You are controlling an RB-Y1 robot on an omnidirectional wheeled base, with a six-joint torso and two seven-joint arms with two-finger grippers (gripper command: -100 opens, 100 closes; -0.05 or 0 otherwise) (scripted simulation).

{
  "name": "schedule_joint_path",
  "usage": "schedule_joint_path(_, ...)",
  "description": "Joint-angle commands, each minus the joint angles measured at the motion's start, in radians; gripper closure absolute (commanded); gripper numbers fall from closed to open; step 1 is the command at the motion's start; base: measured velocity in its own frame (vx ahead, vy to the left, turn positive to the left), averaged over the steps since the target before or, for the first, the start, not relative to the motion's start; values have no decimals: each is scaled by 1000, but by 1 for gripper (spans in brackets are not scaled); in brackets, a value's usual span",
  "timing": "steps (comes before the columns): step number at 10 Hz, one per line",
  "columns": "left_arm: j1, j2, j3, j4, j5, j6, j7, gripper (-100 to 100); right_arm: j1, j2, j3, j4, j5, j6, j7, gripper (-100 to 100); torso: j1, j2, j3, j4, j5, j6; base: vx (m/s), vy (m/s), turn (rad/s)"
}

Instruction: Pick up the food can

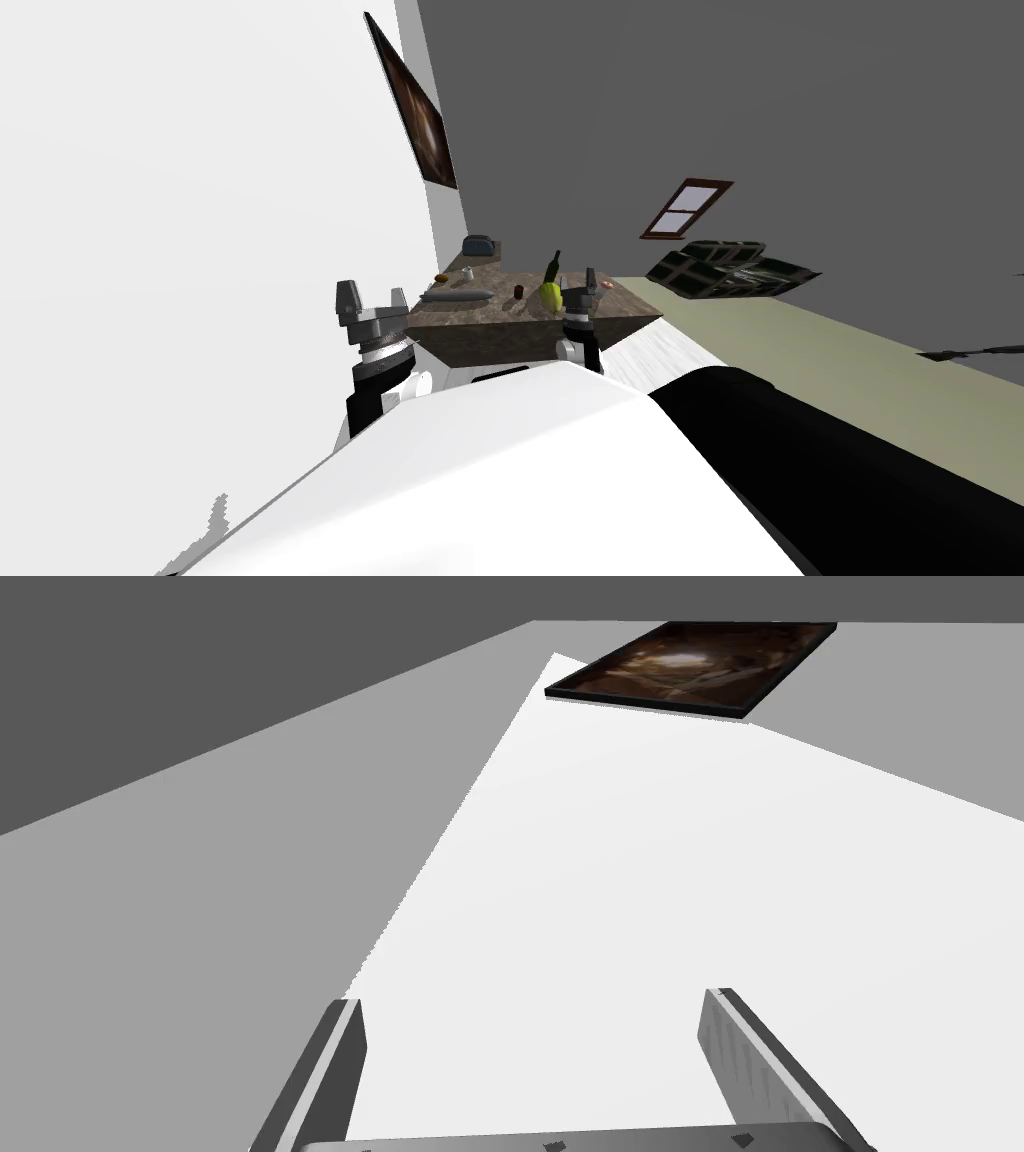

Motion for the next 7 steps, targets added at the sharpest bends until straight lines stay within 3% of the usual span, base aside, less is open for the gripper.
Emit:
schedule_joint_path(1,0,0,0,0,0,0,0,0,-3,-34,-1,7,-17,7,-11,-100,0,0,0,0,0,0,-5,10,72)
schedule_joint_path(6,0,0,0,0,0,0,0,0,-34,-109,-9,64,-110,57,-86,-100,0,0,0,0,0,0,-9,13,103)
schedule_joint_path(7,0,0,0,0,0,0,0,0,-51,-124,-13,92,-147,81,-121,-100,0,0,0,0,0,0,-8,1,166)
